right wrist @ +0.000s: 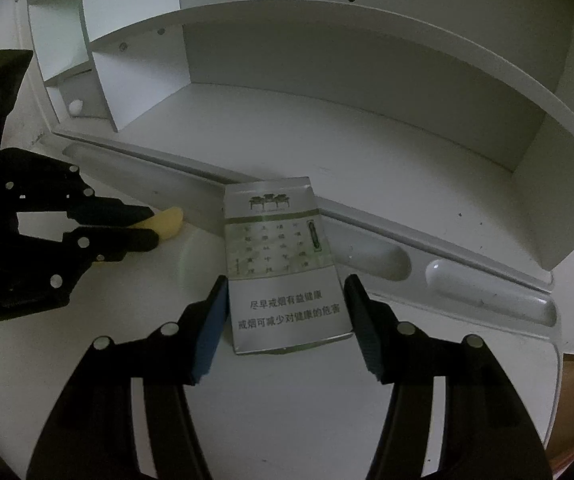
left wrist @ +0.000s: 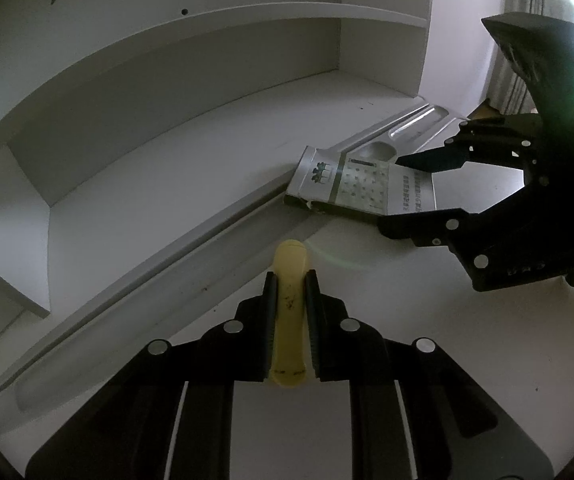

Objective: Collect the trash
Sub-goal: 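Hold the yellow stick in left gripper while right gripper grasps white cigarette box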

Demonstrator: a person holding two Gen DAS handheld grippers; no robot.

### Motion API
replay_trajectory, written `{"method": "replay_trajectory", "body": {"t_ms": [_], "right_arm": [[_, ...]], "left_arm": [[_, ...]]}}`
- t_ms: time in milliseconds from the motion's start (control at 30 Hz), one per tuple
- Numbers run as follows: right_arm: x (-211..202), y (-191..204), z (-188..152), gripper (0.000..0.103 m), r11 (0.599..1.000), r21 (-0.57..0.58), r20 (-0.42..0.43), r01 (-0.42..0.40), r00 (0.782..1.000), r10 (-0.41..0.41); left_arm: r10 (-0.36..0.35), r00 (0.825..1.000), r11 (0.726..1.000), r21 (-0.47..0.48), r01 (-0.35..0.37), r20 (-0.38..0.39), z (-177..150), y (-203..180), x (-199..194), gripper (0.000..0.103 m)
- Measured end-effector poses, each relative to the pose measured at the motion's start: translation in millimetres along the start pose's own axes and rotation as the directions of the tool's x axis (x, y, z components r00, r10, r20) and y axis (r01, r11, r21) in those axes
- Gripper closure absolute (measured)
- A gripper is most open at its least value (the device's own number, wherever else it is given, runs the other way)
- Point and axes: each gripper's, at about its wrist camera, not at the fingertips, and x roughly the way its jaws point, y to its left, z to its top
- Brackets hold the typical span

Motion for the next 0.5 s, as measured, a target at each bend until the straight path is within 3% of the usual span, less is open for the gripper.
{"method": "replay_trajectory", "body": {"t_ms": [500], "right_arm": [[-2.5, 1.0, -0.9, 0.045, 1.000, 0.001, 0.002, 0.006, 1.000, -0.006]], "left_arm": [[0.005, 1.000, 1.000, -0.001, -0.005, 0.001, 0.2, -0.4, 0.2, 0.090]]}}
